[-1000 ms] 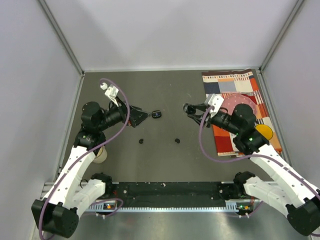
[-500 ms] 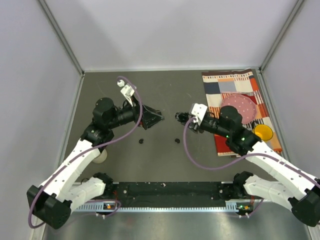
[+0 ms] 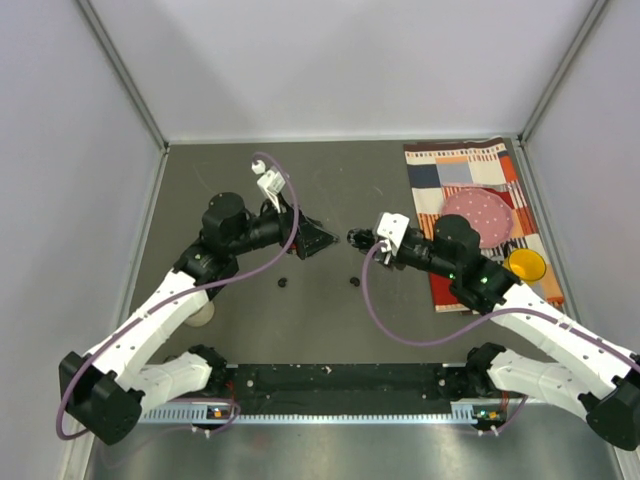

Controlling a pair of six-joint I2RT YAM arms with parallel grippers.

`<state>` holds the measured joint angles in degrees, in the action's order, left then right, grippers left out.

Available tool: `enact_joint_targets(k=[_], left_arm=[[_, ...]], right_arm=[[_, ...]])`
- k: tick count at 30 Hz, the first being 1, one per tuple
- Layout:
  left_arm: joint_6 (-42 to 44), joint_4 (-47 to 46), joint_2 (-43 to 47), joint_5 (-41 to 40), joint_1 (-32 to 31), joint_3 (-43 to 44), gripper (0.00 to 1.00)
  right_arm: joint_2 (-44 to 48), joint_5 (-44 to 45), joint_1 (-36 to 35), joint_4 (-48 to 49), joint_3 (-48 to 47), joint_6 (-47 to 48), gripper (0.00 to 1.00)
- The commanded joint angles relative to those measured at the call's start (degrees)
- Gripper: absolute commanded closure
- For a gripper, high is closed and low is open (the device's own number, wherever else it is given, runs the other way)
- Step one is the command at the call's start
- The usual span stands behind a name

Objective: Insert the wireless bluetooth earbuds into the charging case
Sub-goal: Pick up the charging case at the center of the board.

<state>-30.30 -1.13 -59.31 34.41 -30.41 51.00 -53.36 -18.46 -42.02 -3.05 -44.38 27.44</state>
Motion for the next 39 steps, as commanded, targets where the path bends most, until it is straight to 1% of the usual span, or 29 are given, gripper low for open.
enact_joint_targets(k=[1, 5, 11, 14, 21, 24, 25, 28, 29, 31, 32, 34, 37, 38, 39], left_arm=[[-0.02, -2.48, -0.89, 0.21, -1.05, 3.22, 0.09], [-0.11, -3.36, -1.95, 1.18, -2.1, 3.4, 0.09], [0.07, -3.36, -4.32, -0.57, -3.77, 4.1, 0.12], [-0.02, -3.36, -5.55, -1.28, -4.39, 4.37, 0.16], [0.07, -3.88, -8.71, -0.4, -5.88, 4.98, 0.31], [-0.02, -4.15, -9.42, 0.04, -6.15, 4.98, 0.41], [-0.02, -4.23, -9.51, 0.13, -6.15, 5.07, 0.51], [0.42, -4.24, -9.95, 0.48, -6.15, 4.98, 0.62], [0.68, -4.24, -9.95, 0.74, -6.15, 4.81, 0.69], [1.21, -4.94, -9.95, 1.09, -6.24, 4.46, 0.75], [1.39, -5.11, -9.86, 1.09, -6.24, 4.19, 0.82], [2.35, -5.73, -9.69, 1.27, -6.24, 3.84, 0.88], [4.1, -7.56, -8.2, 0.66, -6.24, 2.44, 0.91], [4.55, -8.01, -7.76, 0.31, -6.24, 1.3, 0.92], [5.51, -8.45, -6.62, -0.65, -6.24, 0.77, 0.95]], right_arm=[[0.45, -0.7, -0.78, 1.73, -2.91, 0.16, 1.0], [0.37, -1.4, -0.87, 2.34, -2.99, -0.28, 1.0], [-0.42, -1.41, -1.48, 2.61, -2.99, -1.25, 1.0], [-0.69, -1.4, -1.75, 2.61, -3.08, -1.86, 1.0], [-1.04, -1.4, -2.1, 4.1, -2.99, -2.3, 1.0], [-1.13, -1.41, -2.19, 4.37, -2.99, -2.3, 1.0], [-1.39, -1.49, -2.19, 4.45, -3.17, -2.39, 1.0], [-1.48, -1.41, -2.54, 4.54, -3.17, -2.39, 1.0], [-1.48, -1.49, -2.63, 4.63, -3.17, -2.48, 1.0], [-1.39, -1.76, -2.8, 4.98, -3.26, -2.48, 1.0], [-1.39, -1.93, -2.89, 5.16, -3.26, -2.65, 1.0], [-1.31, -1.85, -2.98, 5.51, -3.17, -2.66, 0.98], [-1.13, -1.58, -2.98, 6.56, -2.82, -3.1, 0.91], [-1.04, -1.41, -2.98, 7.17, -2.73, -3.53, 0.84], [-0.95, -1.23, -2.98, 7.35, -2.73, -3.88, 0.79]])
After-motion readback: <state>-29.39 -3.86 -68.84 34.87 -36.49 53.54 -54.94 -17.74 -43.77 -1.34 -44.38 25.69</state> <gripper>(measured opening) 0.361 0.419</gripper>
